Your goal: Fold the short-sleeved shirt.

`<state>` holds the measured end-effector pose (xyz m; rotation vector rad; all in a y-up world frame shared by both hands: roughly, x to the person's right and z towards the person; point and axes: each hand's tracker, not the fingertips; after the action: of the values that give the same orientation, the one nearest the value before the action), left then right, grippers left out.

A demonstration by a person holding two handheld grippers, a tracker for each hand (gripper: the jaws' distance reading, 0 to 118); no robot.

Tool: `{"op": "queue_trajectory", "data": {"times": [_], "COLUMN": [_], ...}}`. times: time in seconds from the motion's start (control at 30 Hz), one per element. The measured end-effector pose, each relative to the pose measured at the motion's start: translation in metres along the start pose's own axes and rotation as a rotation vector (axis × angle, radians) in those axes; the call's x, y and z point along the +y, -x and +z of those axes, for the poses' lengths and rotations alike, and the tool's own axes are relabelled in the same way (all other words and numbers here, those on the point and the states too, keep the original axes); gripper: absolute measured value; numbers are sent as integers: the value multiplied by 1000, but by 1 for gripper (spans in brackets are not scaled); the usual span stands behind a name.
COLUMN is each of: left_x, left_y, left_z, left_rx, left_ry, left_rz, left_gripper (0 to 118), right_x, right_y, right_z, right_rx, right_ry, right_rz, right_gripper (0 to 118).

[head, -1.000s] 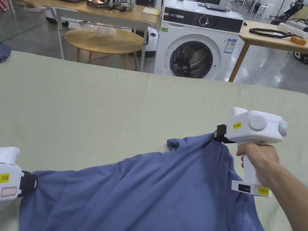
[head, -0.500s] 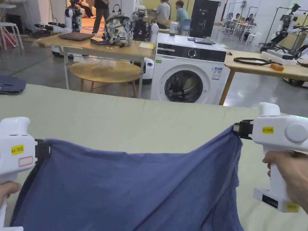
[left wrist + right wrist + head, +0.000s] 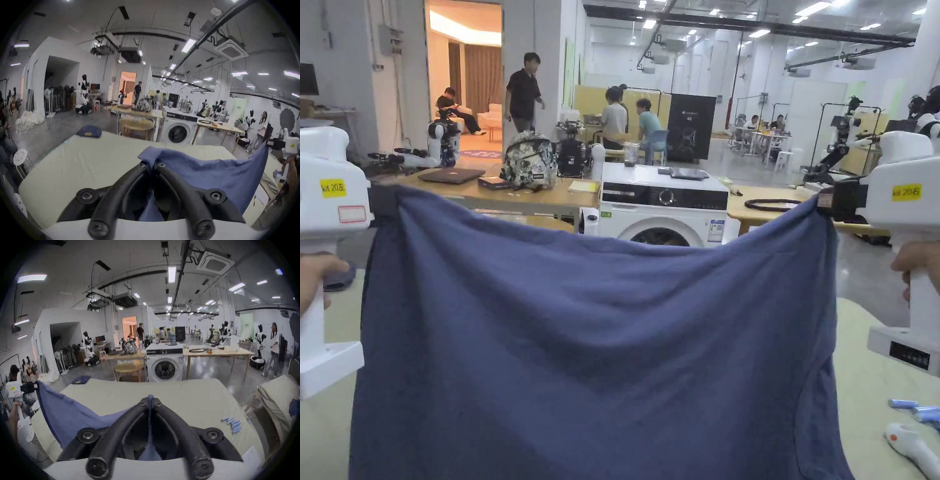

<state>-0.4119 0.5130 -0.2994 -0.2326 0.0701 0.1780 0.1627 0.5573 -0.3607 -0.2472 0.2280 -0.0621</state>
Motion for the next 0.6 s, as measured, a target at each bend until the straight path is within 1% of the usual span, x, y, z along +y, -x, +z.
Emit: {"op": "queue_trajectory", "data": {"times": [0.17, 0.23, 0.3, 0.33, 0.4, 0.53, 0.6], "left_x": [52, 71, 87, 94, 108, 129, 137], "left_y": [2, 1, 3, 4, 2, -5, -6], "left_z": [3, 4, 1, 0, -5, -21, -34], "left_rx": [-3, 7, 0, -4, -2, 33, 36], "left_ry": [-22, -27, -37, -43, -42, -49, -48], "left_rz": [34, 12, 18, 32, 38, -18, -22], "left_gripper": [0, 0, 0, 0, 0, 0, 0], "right_x": [54, 74, 93, 101, 117, 143, 150], "right_y": [8, 10, 10, 10, 12, 13, 14], "right_z": [20, 23, 23, 21, 13, -9, -23], "right_rx": [-20, -38, -36, -35, -43, -58, -62], "right_ry": [-59, -82, -105, -111, -117, -130, -131], "right_rz": [21, 37, 11, -4, -4, 3, -1], "right_gripper": [0, 0, 0, 0, 0, 0, 0]}}
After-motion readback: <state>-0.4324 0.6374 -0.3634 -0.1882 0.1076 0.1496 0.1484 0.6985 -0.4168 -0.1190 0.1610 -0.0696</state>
